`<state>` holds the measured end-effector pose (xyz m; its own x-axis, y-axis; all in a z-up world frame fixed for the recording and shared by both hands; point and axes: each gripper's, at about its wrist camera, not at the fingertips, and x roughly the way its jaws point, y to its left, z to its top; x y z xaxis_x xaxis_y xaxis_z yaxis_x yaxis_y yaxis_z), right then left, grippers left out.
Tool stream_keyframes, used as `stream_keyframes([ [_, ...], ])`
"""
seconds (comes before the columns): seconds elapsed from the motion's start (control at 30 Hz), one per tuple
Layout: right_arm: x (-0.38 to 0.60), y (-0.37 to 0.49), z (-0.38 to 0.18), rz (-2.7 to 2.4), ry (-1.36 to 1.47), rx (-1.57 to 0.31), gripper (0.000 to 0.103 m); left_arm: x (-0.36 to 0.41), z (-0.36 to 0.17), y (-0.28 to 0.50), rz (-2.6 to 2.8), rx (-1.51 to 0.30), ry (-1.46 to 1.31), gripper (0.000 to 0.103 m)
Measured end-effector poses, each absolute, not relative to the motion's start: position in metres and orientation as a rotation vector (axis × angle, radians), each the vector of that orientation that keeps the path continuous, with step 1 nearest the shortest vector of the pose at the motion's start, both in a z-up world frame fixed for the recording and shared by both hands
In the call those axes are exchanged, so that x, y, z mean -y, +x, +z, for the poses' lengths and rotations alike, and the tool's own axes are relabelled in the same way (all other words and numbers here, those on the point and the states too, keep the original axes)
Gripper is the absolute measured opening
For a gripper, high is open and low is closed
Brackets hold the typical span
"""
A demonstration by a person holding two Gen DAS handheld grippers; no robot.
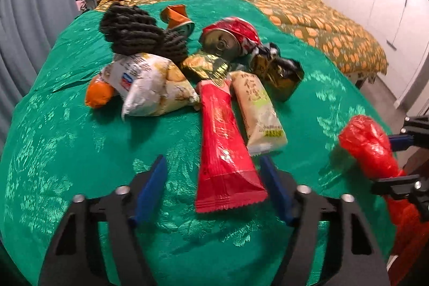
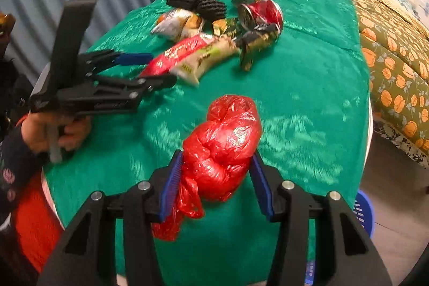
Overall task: Collect trash
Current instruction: 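Grasp the red plastic bag with the right tool while the left tool grasps the red snack wrapper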
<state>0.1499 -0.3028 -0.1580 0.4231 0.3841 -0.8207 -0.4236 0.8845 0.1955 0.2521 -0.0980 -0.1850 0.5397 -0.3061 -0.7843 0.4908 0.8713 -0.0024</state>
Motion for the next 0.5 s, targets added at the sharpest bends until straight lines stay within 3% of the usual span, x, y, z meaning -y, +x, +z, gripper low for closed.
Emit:
stream_keyframes([
  [0.07,0.304,0.148,-0.159,0.515,-0.053,-1.021,0.049,0.101,-0.186,0.25,-0.493,-0.891,0.24,0.041],
  [0.23,0.305,0.146,-0.157,0.509,-0.077,-1.021,0.049,0.093,-0.178,0.23,-0.454,-0.894,0.223,0.041],
  [0.43,0.305,0.144,-0.157,0.466,-0.133,-1.002,0.05,0.081,-0.177,0.178,-0.422,-0.971,0.18,0.043],
  [0.5,0.306,0.145,-0.162,0.454,-0.139,-1.011,0.051,0.085,-0.18,0.165,-0.45,-0.997,0.195,0.056],
])
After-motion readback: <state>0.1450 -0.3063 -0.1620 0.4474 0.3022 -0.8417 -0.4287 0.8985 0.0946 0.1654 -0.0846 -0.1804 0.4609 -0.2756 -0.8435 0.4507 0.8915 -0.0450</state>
